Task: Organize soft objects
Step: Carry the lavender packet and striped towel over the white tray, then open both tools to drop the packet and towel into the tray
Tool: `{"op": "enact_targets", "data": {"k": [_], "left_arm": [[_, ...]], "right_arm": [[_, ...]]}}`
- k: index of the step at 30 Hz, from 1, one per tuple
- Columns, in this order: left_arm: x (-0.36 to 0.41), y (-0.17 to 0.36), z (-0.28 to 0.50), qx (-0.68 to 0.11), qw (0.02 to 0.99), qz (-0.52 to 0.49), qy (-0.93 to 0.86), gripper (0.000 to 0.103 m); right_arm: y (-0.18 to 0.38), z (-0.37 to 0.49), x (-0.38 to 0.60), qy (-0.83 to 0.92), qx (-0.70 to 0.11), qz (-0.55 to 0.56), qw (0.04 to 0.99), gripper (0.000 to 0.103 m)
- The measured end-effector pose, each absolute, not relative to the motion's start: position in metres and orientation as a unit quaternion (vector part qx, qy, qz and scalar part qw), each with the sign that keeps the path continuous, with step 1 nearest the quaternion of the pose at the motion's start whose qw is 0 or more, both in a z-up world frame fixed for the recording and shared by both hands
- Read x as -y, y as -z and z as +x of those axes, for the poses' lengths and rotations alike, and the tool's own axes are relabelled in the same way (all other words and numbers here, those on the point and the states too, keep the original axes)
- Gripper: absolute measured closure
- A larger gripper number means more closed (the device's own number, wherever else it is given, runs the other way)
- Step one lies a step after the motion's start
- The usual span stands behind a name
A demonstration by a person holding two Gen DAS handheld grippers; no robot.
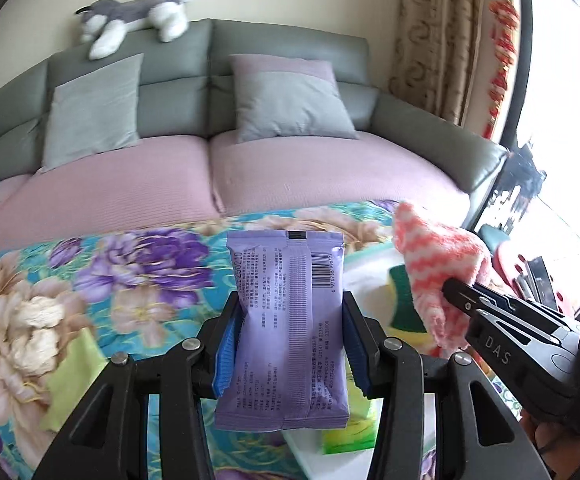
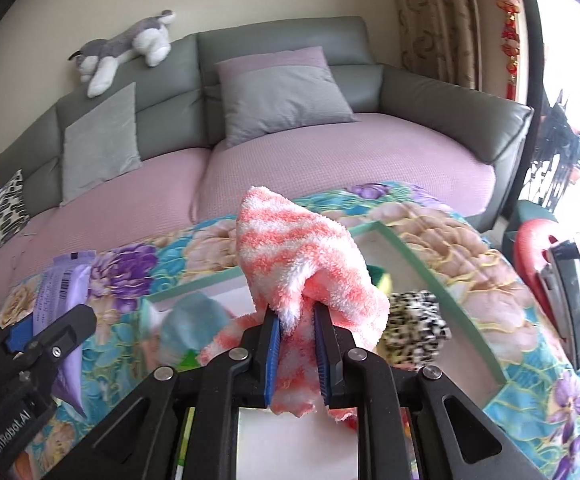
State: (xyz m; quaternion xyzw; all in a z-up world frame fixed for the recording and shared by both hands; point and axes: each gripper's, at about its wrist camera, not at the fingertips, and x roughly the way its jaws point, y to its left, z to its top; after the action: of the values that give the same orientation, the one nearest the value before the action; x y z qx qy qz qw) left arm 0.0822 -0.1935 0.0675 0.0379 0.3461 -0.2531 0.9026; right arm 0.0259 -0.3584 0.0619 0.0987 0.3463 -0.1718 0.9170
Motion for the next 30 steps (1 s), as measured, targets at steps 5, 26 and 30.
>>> {"op": "enact_targets", "data": {"k": [5,26,30], "left_arm": [[0.231,-0.057,0.076,-0.349,0.893,0.056,0.278,0.054],[0.224,-0.061,0.079,-0.350,0.903,0.069,0.240,0.022],[0.201,-0.067,0.083,-0.335,0.918,0.065,0.201,0.005]], "right_arm": [[-0.058,0.021,0.376,0.179,-0.348,0.115,0.913,0.085],[-0.060,0.019,0.383,0.192,-0.365,0.116,0.903,0.027],[-0.064,0.018,0.380,0.187,-0.376,0.115,0.900,0.008]]}}
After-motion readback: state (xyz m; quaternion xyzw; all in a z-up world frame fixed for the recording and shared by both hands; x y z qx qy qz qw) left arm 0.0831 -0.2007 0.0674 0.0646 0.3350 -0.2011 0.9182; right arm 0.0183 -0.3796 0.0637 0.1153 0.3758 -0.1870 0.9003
